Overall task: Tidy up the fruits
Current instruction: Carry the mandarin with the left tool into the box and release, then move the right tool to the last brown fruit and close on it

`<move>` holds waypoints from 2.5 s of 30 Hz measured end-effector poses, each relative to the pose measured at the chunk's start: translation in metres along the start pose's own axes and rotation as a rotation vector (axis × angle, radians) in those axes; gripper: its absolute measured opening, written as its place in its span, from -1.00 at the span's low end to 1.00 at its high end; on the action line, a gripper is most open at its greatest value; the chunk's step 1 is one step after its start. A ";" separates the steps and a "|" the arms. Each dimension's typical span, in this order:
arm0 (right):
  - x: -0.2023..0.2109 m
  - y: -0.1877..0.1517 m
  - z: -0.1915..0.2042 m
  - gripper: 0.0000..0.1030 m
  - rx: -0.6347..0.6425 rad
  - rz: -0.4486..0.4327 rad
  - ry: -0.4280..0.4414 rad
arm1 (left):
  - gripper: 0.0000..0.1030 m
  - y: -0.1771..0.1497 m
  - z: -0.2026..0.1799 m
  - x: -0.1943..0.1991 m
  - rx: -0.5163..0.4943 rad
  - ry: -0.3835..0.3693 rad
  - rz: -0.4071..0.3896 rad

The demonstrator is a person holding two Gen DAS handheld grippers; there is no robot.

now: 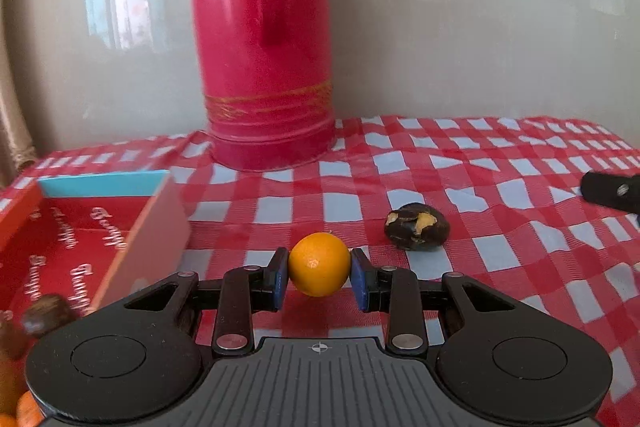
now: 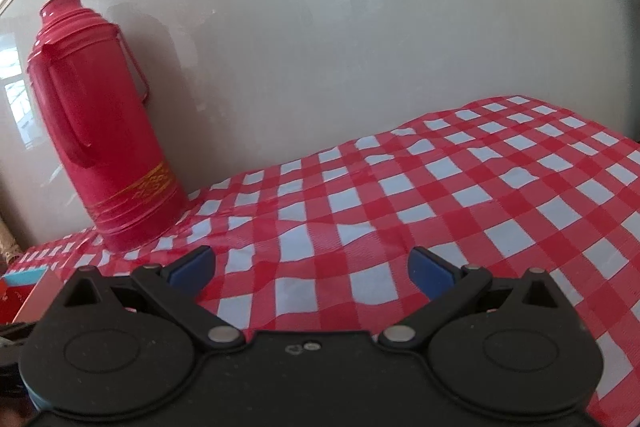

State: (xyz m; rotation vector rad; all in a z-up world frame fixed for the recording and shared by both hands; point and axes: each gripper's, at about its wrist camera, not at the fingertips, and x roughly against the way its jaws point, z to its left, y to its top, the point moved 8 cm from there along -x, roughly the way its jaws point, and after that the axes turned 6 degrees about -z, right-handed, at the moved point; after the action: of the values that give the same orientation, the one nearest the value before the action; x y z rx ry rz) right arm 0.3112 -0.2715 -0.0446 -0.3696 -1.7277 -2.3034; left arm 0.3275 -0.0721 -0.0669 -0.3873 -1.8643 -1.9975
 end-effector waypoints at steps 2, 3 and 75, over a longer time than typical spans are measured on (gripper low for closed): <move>0.002 -0.002 0.002 0.89 0.014 0.004 0.004 | -0.36 0.001 0.005 0.014 0.000 0.012 -0.017; 0.003 -0.003 0.002 0.89 0.019 0.007 0.007 | -0.37 0.001 0.008 0.021 -0.003 0.020 -0.026; -0.065 -0.046 0.136 -0.32 0.348 0.175 0.108 | 1.00 -0.045 0.274 0.111 0.255 0.455 -0.122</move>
State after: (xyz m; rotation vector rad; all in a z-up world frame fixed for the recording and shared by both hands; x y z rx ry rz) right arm 0.3649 -0.1263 -0.0712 -0.3081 -1.9103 -1.8243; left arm 0.1927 0.1934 -0.0350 0.2407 -1.8382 -1.7038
